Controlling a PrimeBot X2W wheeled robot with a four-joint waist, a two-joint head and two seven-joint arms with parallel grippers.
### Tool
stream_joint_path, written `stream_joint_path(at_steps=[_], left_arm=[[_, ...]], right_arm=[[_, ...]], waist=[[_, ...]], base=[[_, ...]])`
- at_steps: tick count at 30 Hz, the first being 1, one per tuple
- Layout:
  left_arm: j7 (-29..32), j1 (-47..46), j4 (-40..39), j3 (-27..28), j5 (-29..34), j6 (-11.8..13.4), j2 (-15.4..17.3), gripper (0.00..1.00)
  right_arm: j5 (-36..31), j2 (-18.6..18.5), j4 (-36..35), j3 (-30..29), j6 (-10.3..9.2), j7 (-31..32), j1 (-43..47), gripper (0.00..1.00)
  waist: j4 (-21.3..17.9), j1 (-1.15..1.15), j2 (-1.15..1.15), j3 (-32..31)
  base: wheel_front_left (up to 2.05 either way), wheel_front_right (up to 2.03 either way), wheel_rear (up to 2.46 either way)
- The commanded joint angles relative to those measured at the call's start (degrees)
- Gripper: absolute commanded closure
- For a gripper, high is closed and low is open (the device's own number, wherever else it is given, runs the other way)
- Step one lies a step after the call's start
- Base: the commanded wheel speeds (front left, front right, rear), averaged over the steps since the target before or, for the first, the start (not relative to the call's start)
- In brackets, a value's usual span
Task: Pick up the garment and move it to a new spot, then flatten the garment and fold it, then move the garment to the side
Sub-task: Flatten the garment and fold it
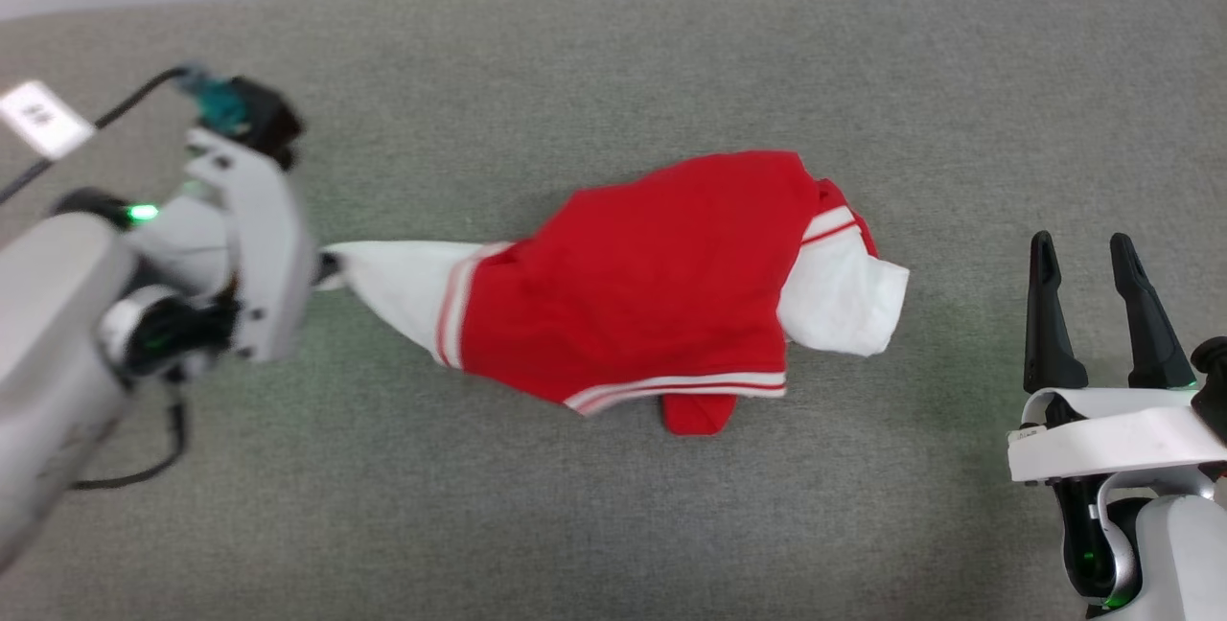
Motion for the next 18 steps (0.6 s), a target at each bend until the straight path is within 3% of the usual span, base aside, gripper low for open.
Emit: stream_joint_path(at_steps=[1,9,12,18], left_arm=[[-0.2,0.7,0.7,-0.5,1.3,0.4,0.9,1.00],[-5.2,1.9,7.6,-3.3,8.9,2.4,4.2,1.00],[-8.7,1.1,10.5,-3.4,11.3,3.0,4.5,1.00],[-9.5,2.1,15.7,-3.4,10.6,3.0,3.1,1.00]], right_arm=[[0.1,-0.4,-0.1,0.2,-0.08,0.0,0.7,0.00],[0.4,-1.4,-0.2,0.2,-0.08,0.0,0.6,0.00],[0.5,-1.8,-0.3,0.0,-0.08,0.0,0.7,0.00],[0.5,-2.0,-0.3,0.0,-0.08,0.0,1.0,0.00]], waist=[[0.4,0.00,0.00,-0.2],[0.0,0.00,0.00,0.2],[-0.4,0.00,0.00,0.4],[-0.7,0.00,0.00,0.4]], base=[[0.00,0.00,0.00],[0.00,0.00,0.00],[0.00,0.00,0.00],[0.00,0.00,0.00]])
